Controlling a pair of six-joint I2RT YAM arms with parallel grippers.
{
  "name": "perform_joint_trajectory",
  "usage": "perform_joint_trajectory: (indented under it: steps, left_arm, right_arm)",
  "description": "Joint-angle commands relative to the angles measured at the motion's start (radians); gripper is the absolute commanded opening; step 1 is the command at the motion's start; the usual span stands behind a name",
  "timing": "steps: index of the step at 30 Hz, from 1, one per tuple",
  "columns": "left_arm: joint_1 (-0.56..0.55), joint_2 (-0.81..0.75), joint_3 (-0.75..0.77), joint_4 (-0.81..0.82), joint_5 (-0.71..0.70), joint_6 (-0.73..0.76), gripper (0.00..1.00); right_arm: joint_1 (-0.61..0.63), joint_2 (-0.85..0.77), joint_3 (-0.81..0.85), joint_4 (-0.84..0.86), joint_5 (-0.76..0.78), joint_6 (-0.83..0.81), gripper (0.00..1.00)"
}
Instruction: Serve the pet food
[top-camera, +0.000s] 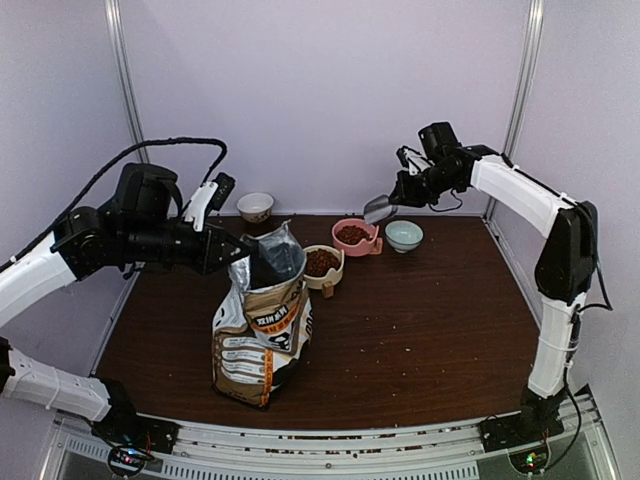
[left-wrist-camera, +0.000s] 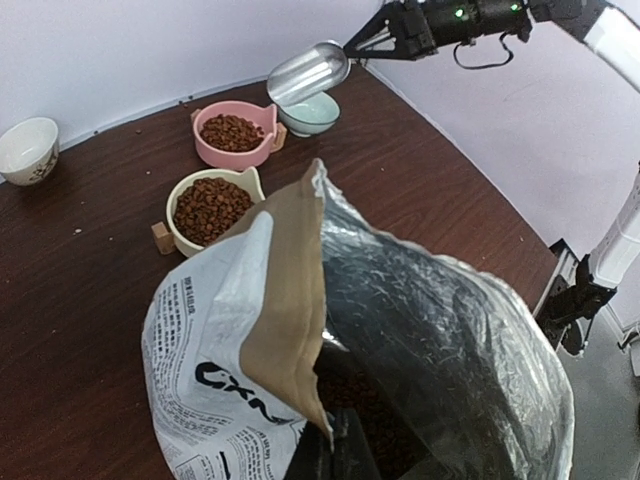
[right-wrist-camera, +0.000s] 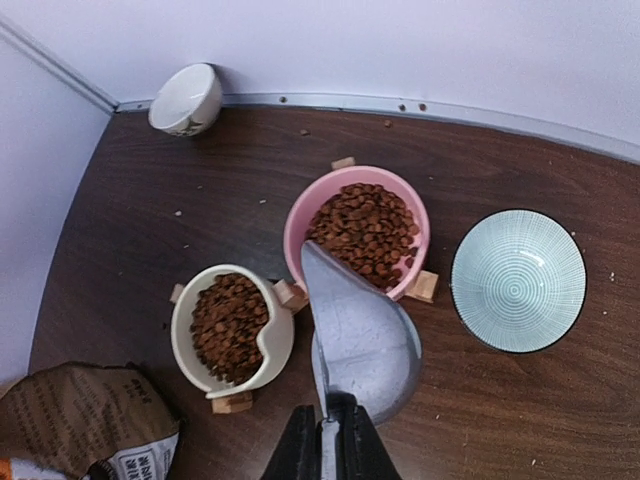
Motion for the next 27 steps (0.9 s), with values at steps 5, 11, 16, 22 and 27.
perform_joint_trajectory:
  steps: [5, 11, 16, 22, 27]
  left_arm:
    - [-0.124, 0.156, 0.193, 0.195, 0.039, 0.077, 0.00]
    - [-0.183, 0.220, 0.227, 0.211, 0.033, 0.053, 0.00]
    - [-0.214, 0.228, 0.223, 0.212, 0.021, 0.039, 0.00]
    - [-0.262, 0.251, 0.211, 0.219, 0.013, 0.036, 0.00]
    - [-0.297, 0.278, 0.155, 0.254, -0.022, 0.030, 0.00]
  right_arm:
    - [0.125, -0.503, -0.188, -0.104, -0.190, -0.084, 0.00]
    - [0.261, -0.716, -0.368, -0.158, -0.265, -0.010, 0.00]
    - [0.392, -0.768, -0.470, -0.135, -0.190, 0.039, 0.00]
    - [0.520, -0.649, -0.462, -0.157, 0.078, 0.099, 0.00]
    - [0.604, -0.462, -0.389, -0.362, 0.486, 0.207, 0.00]
